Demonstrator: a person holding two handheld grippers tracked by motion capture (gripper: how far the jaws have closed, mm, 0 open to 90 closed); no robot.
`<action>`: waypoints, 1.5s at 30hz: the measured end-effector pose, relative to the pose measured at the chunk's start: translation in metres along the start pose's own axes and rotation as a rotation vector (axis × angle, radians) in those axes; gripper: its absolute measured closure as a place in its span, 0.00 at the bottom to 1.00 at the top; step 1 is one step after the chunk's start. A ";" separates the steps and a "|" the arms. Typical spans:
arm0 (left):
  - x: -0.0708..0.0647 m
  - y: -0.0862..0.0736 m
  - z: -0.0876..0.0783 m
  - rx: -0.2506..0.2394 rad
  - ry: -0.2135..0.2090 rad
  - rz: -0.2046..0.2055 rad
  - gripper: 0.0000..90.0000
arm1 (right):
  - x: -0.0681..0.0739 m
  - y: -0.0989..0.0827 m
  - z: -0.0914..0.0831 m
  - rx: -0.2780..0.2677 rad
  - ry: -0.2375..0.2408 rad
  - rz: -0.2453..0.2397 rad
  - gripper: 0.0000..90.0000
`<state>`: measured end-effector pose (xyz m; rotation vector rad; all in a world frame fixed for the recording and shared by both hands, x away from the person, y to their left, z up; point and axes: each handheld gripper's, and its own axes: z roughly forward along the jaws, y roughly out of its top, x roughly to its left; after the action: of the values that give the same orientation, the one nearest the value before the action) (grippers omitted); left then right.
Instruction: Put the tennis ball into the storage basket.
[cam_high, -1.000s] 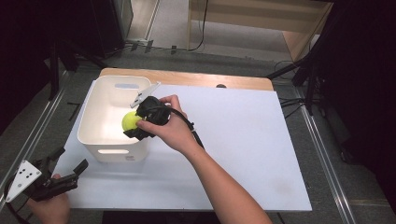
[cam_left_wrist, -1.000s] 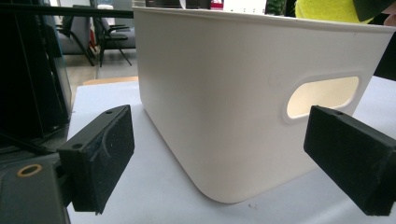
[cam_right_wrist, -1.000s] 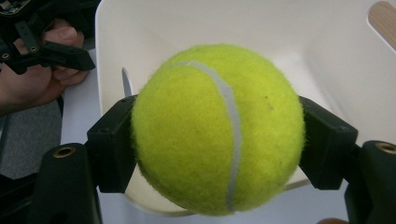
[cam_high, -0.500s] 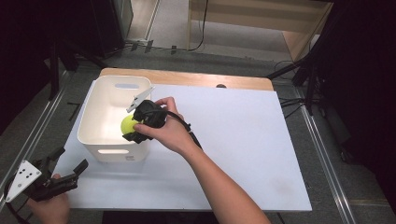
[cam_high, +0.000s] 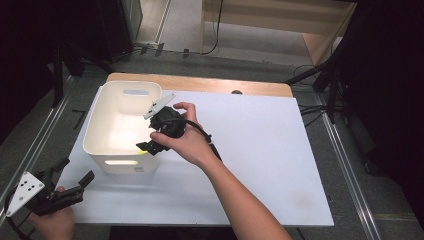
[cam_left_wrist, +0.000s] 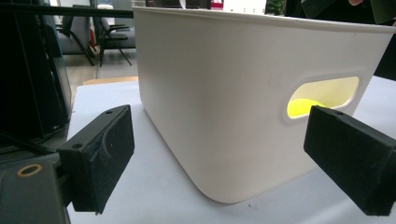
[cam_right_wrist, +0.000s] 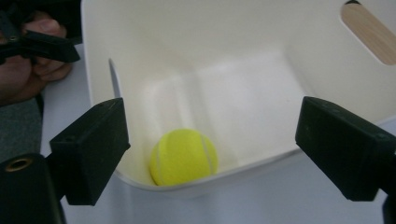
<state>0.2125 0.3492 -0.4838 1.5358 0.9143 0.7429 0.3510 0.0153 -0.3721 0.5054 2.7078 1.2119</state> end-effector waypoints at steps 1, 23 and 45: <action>0.000 0.000 0.000 0.001 0.001 0.000 0.09 | 0.000 -0.002 -0.001 -0.002 -0.015 0.001 0.07; 0.000 0.000 0.001 0.009 0.004 0.005 0.09 | -0.020 -0.071 -0.053 -0.076 -0.140 0.137 0.00; -0.001 0.000 0.000 0.008 0.007 0.005 0.09 | -0.023 -0.151 -0.075 -0.136 -0.205 0.246 0.00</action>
<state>0.2127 0.3485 -0.4839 1.5437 0.9197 0.7493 0.3157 -0.1388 -0.4341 0.9106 2.4263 1.3088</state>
